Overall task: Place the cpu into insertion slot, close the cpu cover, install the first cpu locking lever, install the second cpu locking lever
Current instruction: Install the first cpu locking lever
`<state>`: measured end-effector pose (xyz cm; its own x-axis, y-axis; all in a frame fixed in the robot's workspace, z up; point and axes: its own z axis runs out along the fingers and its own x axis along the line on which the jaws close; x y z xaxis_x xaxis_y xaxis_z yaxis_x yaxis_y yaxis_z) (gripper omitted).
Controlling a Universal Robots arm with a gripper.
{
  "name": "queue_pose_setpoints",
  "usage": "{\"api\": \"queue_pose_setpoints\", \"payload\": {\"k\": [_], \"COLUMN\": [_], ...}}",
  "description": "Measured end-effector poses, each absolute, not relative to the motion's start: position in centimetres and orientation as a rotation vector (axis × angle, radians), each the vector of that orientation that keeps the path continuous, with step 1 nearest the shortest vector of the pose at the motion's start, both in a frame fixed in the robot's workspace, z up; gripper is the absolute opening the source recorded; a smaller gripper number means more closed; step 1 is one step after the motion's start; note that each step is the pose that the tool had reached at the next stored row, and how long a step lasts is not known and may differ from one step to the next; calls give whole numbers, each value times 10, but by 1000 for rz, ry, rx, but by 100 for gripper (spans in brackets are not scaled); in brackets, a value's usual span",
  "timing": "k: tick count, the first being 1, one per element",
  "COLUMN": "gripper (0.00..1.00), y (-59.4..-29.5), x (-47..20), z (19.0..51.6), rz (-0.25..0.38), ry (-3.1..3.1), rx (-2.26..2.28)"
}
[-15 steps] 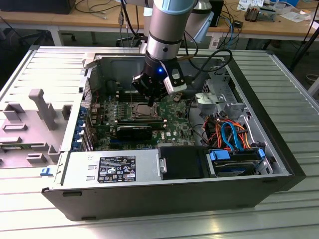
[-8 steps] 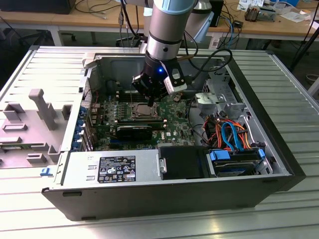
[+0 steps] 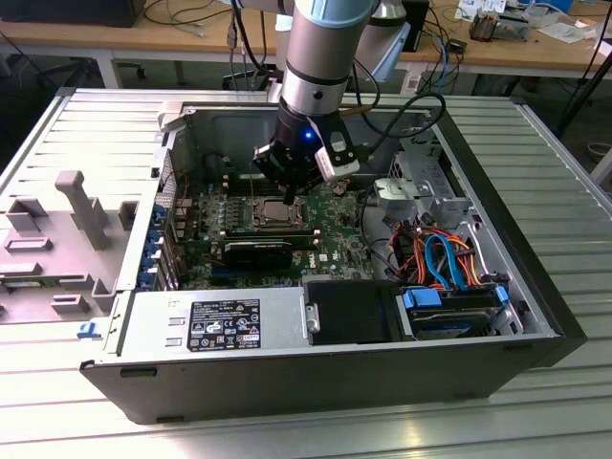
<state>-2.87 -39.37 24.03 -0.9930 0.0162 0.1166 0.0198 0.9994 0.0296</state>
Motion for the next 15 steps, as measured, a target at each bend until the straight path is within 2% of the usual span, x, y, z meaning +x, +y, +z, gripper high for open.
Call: {"api": "queue_pose_setpoints", "payload": {"k": [15], "gripper": [11], "y": [-394], "x": [-29], "z": [240], "rz": [-45], "ry": [-3024], "rx": [1]}}
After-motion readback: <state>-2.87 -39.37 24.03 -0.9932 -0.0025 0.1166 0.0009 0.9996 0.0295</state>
